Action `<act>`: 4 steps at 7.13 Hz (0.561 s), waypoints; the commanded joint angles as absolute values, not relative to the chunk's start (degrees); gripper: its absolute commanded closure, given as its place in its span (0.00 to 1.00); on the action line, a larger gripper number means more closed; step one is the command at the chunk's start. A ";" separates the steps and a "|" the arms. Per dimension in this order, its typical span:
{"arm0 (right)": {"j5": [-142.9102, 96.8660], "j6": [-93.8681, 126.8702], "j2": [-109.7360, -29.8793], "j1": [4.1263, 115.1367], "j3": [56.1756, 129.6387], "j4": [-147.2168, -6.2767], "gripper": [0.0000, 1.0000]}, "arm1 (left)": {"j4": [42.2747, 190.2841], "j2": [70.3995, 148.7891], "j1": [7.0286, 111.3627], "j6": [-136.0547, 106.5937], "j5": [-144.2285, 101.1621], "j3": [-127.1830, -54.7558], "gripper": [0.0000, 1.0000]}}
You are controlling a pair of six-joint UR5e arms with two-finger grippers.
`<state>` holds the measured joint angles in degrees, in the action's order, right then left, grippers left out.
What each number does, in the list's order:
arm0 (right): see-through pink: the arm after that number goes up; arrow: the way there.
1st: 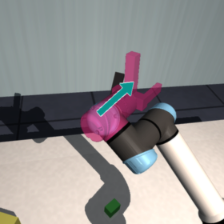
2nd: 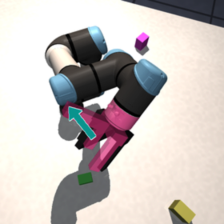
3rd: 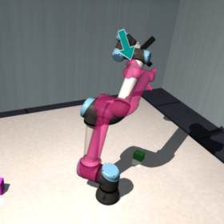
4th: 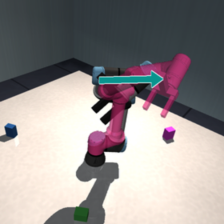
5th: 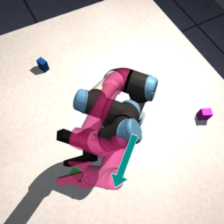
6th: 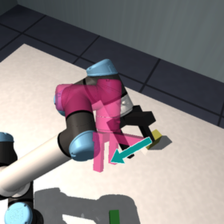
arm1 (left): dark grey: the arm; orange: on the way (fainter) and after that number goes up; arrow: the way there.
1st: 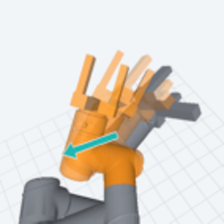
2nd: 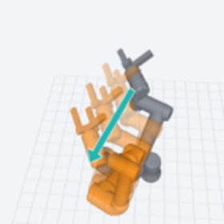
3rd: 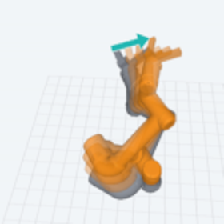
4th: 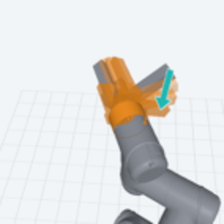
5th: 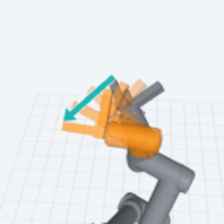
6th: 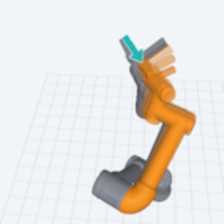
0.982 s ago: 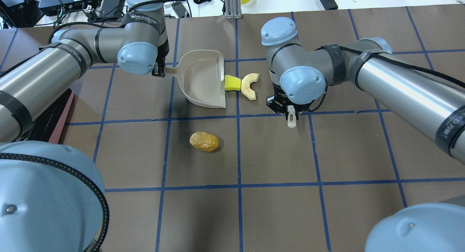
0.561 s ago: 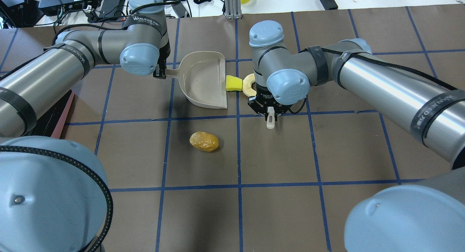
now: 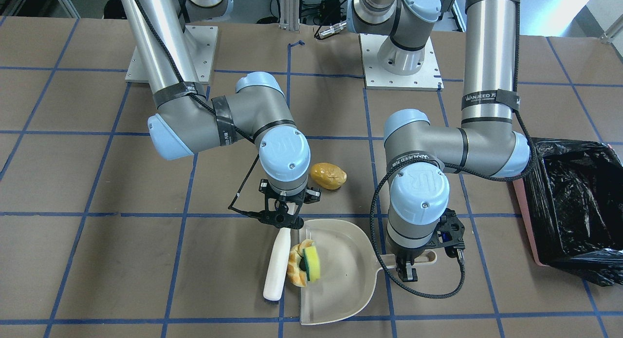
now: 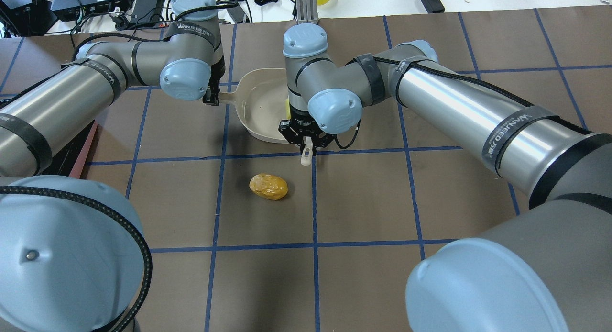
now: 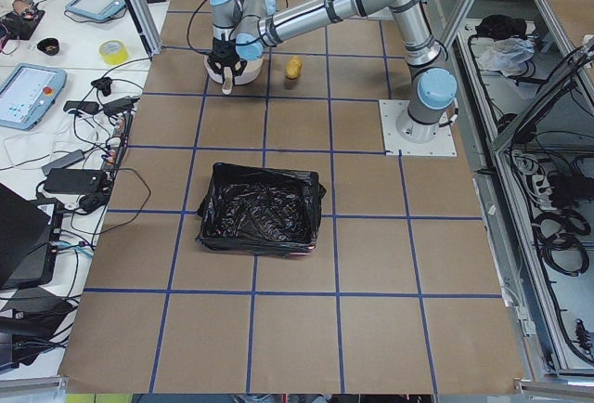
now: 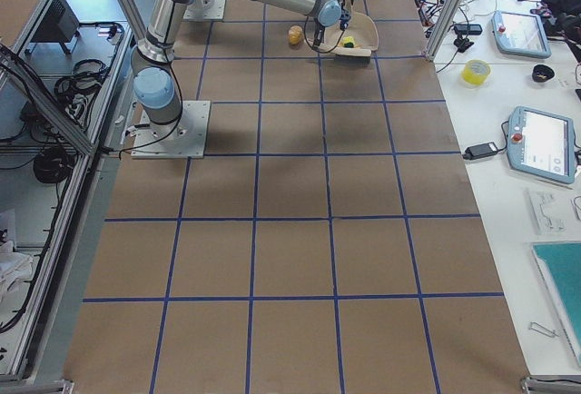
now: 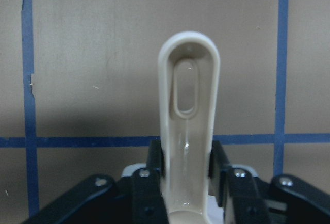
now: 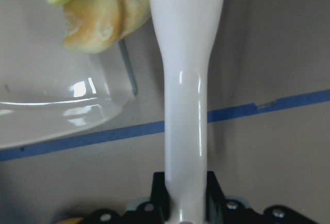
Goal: Sweep and dump trash into bin
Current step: 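Sweep the sponge and crust into the dustpan with the right gripper's brush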
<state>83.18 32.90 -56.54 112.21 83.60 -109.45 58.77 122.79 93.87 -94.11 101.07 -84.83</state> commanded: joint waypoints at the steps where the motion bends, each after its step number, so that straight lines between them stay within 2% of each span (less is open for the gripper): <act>1: 77.71 34.89 -55.73 113.38 78.16 -109.08 1.00 | 58.54 122.87 93.87 -94.04 101.07 -84.81 1.00; 3: 76.71 34.72 -55.72 113.47 77.00 -107.50 1.00 | 58.54 122.87 93.87 -93.96 100.90 -84.81 1.00; 4: 84.12 31.93 -56.24 113.29 76.82 -104.71 1.00 | 58.97 122.44 93.87 -93.61 100.38 -84.81 1.00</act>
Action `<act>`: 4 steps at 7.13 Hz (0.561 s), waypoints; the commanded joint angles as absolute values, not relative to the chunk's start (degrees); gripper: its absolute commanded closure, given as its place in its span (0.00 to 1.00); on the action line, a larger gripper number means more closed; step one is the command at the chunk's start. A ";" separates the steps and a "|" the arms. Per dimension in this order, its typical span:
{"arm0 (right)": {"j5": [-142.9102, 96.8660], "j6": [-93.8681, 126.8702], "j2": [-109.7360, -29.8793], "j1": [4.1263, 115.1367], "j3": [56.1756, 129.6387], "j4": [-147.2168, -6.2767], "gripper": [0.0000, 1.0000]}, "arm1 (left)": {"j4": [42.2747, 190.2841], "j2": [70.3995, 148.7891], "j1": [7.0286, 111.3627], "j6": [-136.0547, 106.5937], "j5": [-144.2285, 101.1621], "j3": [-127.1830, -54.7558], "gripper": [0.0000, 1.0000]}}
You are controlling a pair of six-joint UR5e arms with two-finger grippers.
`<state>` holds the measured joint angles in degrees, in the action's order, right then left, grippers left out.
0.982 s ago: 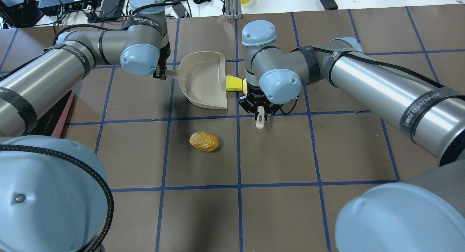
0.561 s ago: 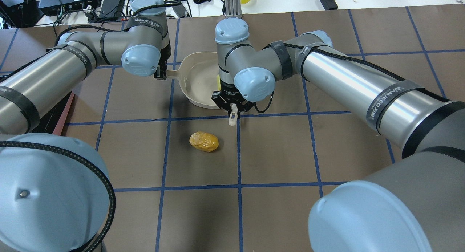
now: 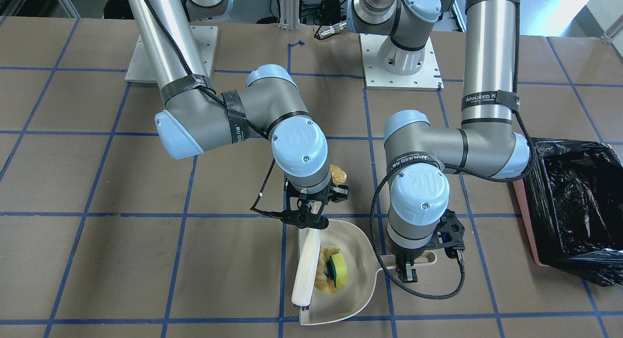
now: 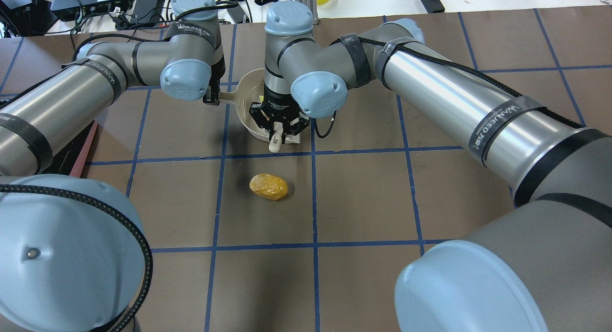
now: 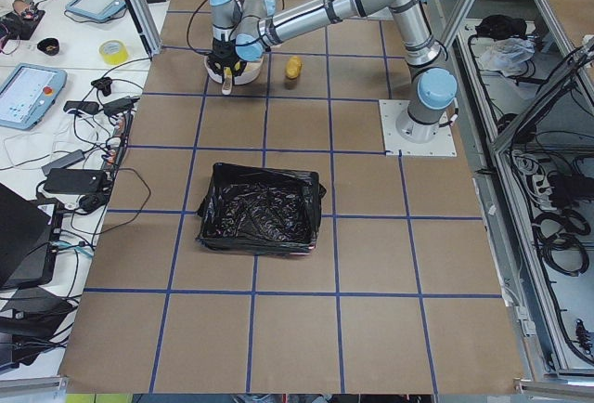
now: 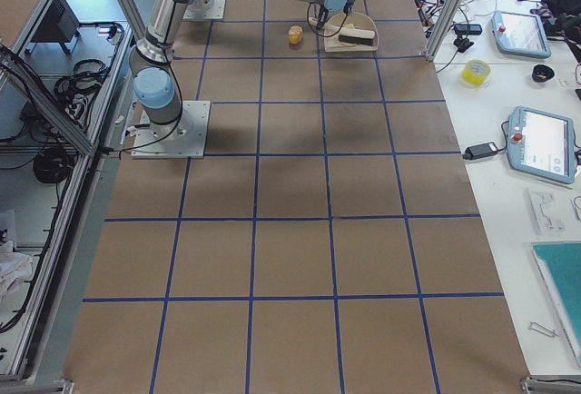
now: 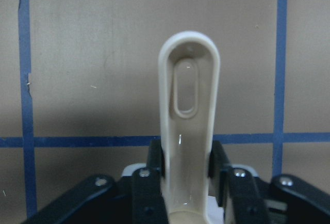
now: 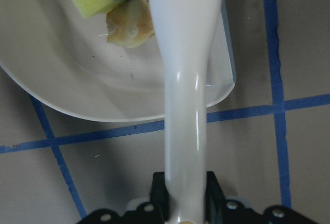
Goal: Sweep and dump trash into bin
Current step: 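Sweep the sponge and crust into the dustpan with the right gripper's brush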
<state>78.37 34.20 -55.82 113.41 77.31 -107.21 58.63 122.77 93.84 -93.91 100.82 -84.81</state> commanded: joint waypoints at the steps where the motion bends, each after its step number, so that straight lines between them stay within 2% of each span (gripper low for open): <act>1: 91.07 26.16 -58.69 113.12 77.08 -100.68 1.00 | 59.24 121.82 93.78 -93.26 100.28 -85.16 1.00; 4: 101.42 23.28 -64.67 112.15 78.74 -87.05 1.00 | 64.25 118.49 92.03 -90.63 99.14 -84.73 1.00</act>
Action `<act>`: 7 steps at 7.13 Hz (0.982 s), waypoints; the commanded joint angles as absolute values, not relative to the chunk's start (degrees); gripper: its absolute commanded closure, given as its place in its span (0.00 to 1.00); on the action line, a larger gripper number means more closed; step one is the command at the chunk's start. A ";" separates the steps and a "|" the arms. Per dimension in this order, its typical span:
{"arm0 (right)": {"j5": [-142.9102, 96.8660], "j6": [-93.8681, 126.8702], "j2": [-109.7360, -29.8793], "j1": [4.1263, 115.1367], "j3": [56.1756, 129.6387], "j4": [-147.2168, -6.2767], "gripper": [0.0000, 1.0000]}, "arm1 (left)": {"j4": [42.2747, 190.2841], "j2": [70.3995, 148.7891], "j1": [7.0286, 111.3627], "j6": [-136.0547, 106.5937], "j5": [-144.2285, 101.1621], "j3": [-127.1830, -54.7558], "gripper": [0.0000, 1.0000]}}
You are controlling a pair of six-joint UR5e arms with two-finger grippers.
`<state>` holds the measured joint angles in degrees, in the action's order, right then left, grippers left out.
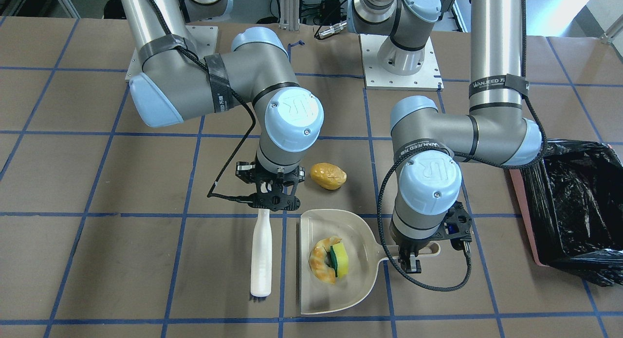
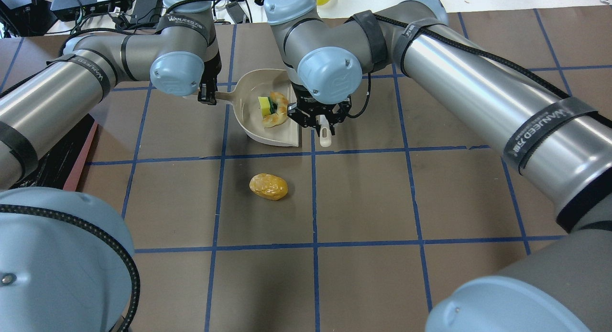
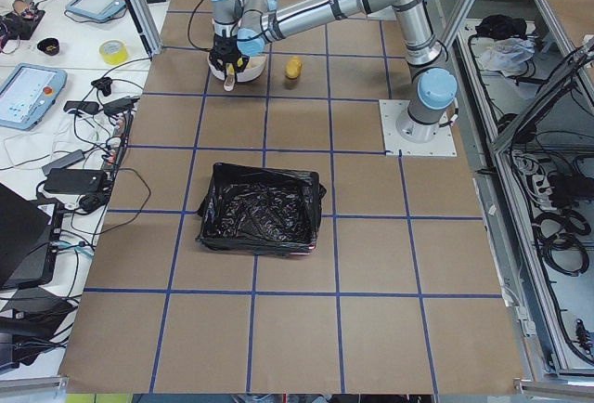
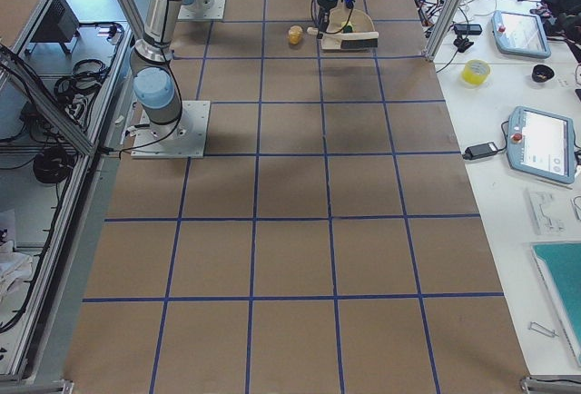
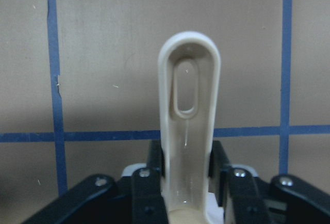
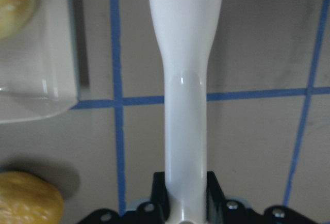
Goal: Sweep and dump trash into bin
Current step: 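Pull the dustpan toward the potato while the right gripper moves the brush behind it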
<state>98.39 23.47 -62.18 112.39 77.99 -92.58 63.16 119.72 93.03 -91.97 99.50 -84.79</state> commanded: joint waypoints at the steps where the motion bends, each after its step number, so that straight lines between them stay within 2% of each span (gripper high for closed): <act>1: 100.99 23.64 -66.78 112.15 80.84 -84.49 1.00 | 66.68 117.26 88.98 -89.48 97.23 -84.81 1.00; 3: 100.55 25.74 -70.91 112.24 88.03 -84.11 1.00 | 68.29 113.23 82.99 -79.23 96.15 -86.47 1.00; 5: 99.07 30.84 -72.95 113.29 92.54 -84.99 1.00 | 66.29 105.07 81.14 -72.03 96.50 -97.76 1.00; 7: 91.59 39.42 -72.43 118.79 93.42 -85.60 1.00 | 55.69 98.91 80.07 -71.28 98.26 -110.85 1.00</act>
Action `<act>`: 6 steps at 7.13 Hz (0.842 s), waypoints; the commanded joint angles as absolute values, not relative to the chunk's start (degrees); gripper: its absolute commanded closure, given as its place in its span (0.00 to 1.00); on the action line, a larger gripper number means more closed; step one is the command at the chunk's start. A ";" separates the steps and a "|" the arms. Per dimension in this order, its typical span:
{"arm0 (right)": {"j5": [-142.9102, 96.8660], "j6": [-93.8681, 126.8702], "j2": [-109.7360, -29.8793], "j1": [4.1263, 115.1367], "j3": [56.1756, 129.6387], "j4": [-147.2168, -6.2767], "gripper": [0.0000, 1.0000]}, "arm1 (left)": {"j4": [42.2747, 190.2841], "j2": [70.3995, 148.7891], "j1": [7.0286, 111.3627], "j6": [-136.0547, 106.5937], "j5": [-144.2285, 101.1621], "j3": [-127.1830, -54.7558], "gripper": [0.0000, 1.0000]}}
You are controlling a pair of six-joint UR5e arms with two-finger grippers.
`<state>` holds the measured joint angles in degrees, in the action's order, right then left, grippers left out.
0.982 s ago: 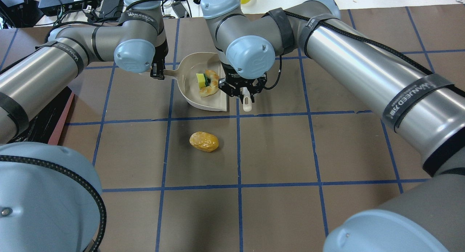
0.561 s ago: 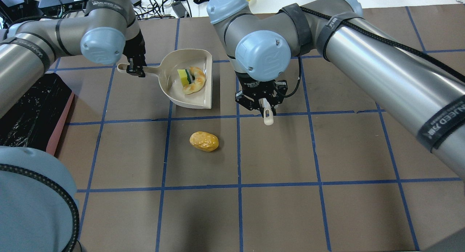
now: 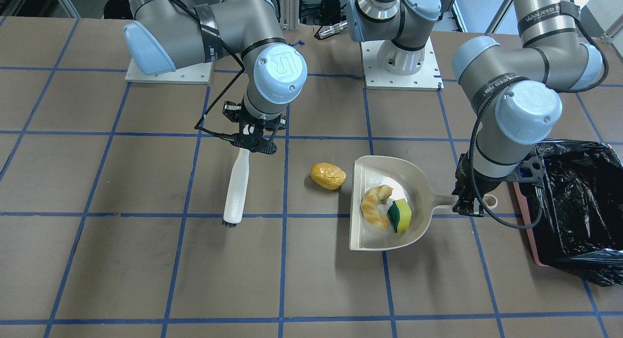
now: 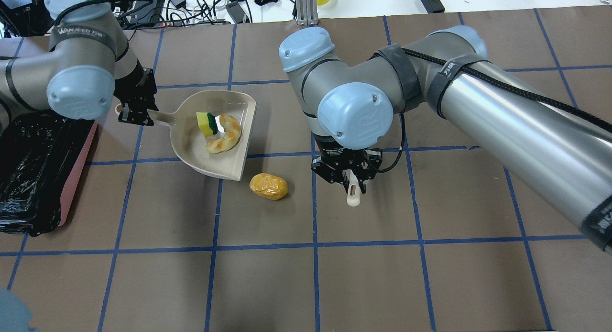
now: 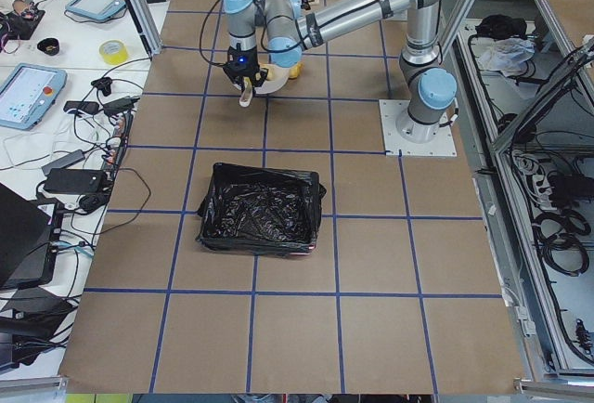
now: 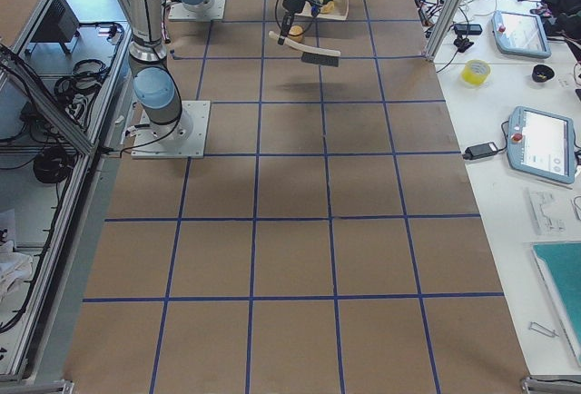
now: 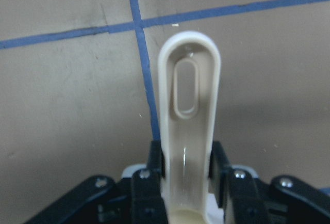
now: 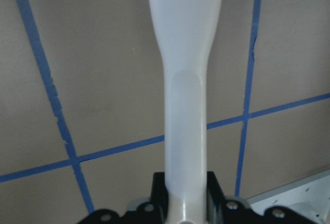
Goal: Sweep and dump trash into bin
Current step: 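Pull the dustpan toward the potato while the right gripper moves the brush behind it, then sweep the yellow potato into the dustpan with the right gripper's brush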
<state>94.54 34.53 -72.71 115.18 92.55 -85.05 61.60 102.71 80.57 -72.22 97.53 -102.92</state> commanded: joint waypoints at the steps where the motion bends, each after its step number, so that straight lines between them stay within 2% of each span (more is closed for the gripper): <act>1: 91.50 41.29 -71.03 122.92 94.56 -88.22 1.00 | 49.63 97.05 79.81 -71.19 98.44 -117.18 1.00; 2: 91.06 41.92 -69.88 124.61 95.53 -89.55 1.00 | 46.35 96.34 79.80 -71.37 100.70 -120.64 1.00; 6: 85.62 45.86 -64.96 128.31 95.80 -99.89 1.00 | 45.44 95.89 80.51 -72.25 103.45 -124.10 1.00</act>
<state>87.43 43.96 -66.59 127.17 95.79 -95.81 45.68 95.92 80.37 -72.19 102.94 -123.51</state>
